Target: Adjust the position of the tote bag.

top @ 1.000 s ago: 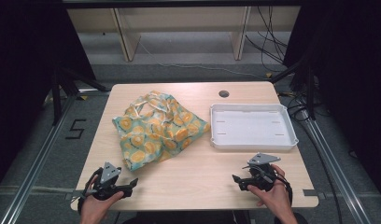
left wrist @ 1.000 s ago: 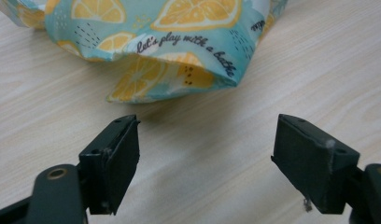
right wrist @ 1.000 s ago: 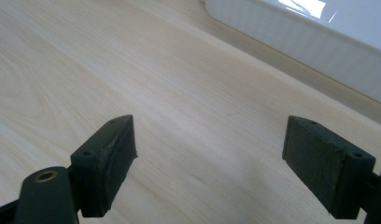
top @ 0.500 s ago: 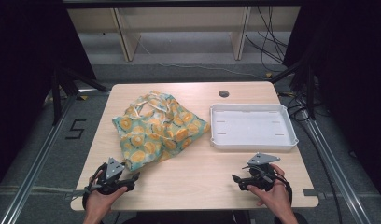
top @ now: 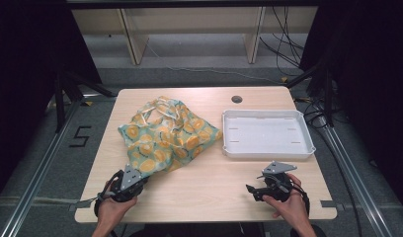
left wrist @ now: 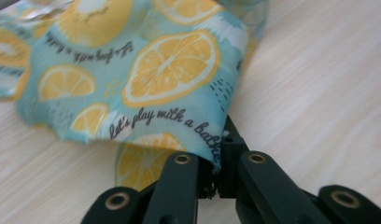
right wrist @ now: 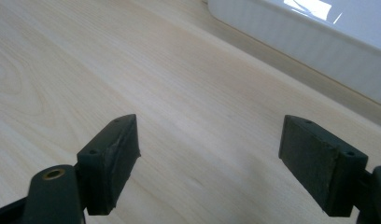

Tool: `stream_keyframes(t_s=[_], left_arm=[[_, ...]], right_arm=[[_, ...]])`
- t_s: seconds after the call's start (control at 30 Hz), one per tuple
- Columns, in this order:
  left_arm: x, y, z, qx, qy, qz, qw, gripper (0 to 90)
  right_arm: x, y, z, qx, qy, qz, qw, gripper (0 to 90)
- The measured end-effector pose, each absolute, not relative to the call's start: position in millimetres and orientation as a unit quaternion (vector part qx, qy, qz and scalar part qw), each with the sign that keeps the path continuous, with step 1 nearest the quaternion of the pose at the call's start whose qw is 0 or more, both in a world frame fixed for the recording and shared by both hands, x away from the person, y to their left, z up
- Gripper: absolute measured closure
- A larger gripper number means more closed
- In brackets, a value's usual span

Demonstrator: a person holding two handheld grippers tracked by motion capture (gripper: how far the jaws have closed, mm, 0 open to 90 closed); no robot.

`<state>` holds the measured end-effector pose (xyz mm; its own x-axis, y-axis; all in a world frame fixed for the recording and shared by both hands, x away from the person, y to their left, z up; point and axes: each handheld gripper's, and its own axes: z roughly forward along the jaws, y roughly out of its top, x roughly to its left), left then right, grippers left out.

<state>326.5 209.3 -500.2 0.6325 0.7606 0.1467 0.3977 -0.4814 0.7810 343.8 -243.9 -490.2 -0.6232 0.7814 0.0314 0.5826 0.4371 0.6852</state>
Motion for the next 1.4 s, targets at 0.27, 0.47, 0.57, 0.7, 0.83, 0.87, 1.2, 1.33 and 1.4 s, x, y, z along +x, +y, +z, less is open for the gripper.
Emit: stream_keyframes(t_s=[0.27,0.47,0.57,0.7,0.83,0.87,1.2,1.33,1.4], left_arm=[[313,178,-500,0.836,0.323,0.211,0.39,88.8],[309,152,-501,0.839,0.309,0.19,0.406,88.5],[309,136,-501,0.84,0.305,0.187,0.407,88.2],[311,114,-502,0.843,0.293,0.183,0.412,88.2],[312,91,-504,0.848,0.277,0.177,0.416,88.2],[312,88,-505,0.849,0.275,0.174,0.417,88.2],[288,105,-476,0.827,0.297,0.124,0.46,42.1],[267,133,-465,0.82,0.31,0.135,0.461,36.1],[262,145,-463,0.819,0.319,0.14,0.456,35.8]], right_arm=[[343,-238,-490,0.42,0.83,0.34,0.141,21.9],[343,-234,-490,0.404,0.841,0.331,0.144,22.0],[341,-230,-489,0.403,0.842,0.33,0.14,22.2],[340,-226,-489,0.395,0.845,0.332,0.138,22.5],[340,-224,-490,0.392,0.848,0.327,0.138,22.5],[339,-223,-489,0.398,0.846,0.328,0.131,22.5],[334,-199,-490,0.363,0.857,0.346,0.121,20.0],[329,-170,-492,0.33,0.861,0.373,0.107,18.7],[324,-156,-490,0.311,0.869,0.374,0.089,18.8]])
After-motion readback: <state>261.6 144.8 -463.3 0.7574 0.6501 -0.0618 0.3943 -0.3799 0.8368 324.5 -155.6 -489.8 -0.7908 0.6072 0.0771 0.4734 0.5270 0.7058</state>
